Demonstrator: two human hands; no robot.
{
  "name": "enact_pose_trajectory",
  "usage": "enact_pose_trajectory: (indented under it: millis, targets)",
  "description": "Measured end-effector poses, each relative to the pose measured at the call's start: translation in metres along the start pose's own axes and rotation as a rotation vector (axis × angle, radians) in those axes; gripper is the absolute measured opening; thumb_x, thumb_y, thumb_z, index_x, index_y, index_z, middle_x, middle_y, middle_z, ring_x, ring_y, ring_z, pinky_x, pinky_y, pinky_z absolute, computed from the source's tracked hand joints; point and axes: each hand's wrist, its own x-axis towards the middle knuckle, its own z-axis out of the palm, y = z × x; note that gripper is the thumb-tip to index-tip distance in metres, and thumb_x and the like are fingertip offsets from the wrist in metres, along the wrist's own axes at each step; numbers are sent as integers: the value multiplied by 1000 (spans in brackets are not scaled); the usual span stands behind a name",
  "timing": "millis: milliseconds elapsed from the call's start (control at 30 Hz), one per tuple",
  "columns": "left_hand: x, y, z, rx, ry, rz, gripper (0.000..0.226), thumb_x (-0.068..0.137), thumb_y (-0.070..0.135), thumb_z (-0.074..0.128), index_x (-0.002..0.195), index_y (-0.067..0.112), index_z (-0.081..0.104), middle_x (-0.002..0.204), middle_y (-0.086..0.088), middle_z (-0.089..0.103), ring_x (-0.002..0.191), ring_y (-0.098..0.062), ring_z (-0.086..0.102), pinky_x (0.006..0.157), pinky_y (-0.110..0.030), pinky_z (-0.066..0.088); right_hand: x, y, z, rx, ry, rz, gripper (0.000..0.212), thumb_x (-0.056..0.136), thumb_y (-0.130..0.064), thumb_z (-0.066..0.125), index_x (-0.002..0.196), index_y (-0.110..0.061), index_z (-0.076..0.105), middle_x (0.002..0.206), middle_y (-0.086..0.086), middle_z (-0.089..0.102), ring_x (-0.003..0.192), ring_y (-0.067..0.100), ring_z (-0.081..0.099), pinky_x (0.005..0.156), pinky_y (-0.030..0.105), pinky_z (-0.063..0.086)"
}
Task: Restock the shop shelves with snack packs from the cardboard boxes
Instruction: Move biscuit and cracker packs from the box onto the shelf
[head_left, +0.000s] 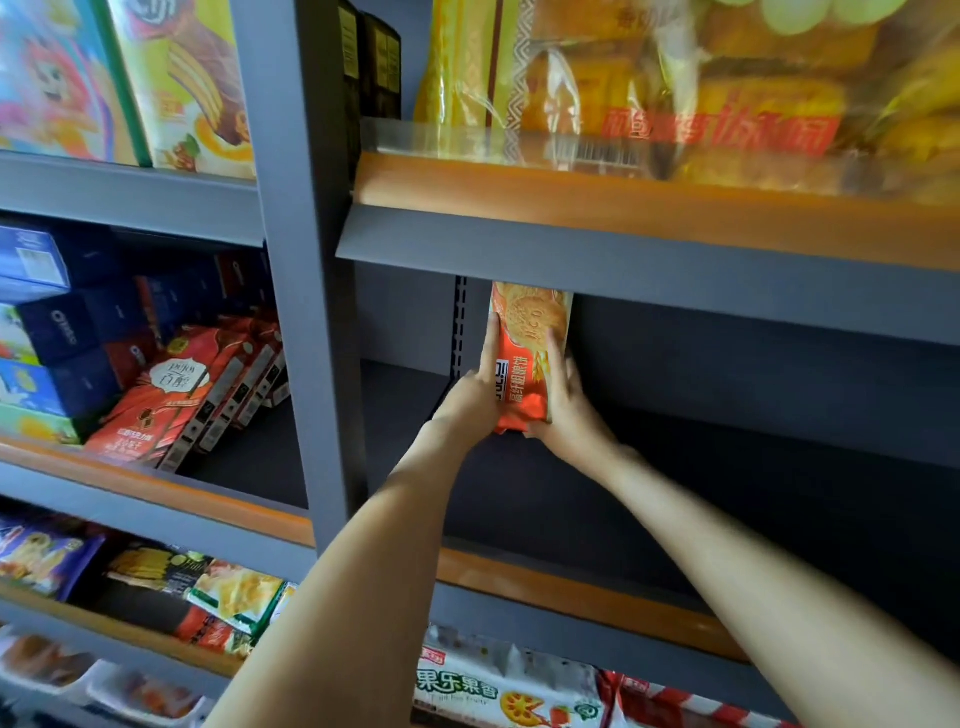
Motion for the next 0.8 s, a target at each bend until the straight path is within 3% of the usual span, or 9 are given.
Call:
enact_pose_trajectory:
  millis: [133,300,433,600,700,800]
  targets:
    - [2,4,-12,77,-4,22,119,80,19,75,143,38,-25,97,-20,64,78,-29,65,79,-42,53,3,1,0,-60,-87,17,125,79,1,73,142,-42,-26,158,4,-5,145,23,17,112,38,30]
    - [11,-1,-10,94,22,-19,125,78,20,79,138,48,-27,94,-15,58,75,-26,61,74,-40,53,16,-2,5,-136,-93,55,121,83,-6,71,135,-43,-33,160,6,-13,146,26,15,111,39,30]
    - [18,-9,-5,150,55,-29,115,86,12,68,140,46,-27,107,-18,61,89,-31,65,83,-45,53,21,0,7,-131,-94,53,117,86,-5,67,137,-42,-31,160,6,-12,144,26,20,108,39,33]
    - [18,-16,-4,216,66,-22,119,86,20,70,124,51,-38,116,-17,55,96,-31,64,86,-45,52,20,4,5,-126,-84,52,120,86,-9,68,128,-57,-33,156,11,12,136,28,37,104,43,40]
    - [15,-15,-2,245,79,-39,125,85,19,71,117,53,-45,133,-16,43,112,-34,58,92,-48,50,18,4,0,-113,-80,45,117,85,-10,70,134,-51,-28,159,10,0,142,28,27,106,42,36]
    - [11,-12,0,214,63,-106,118,86,24,68,131,47,-39,155,-16,18,131,-38,41,102,-50,42,11,4,0,-90,-58,34,117,84,-6,70,139,-44,-26,159,10,-15,147,29,8,113,46,29]
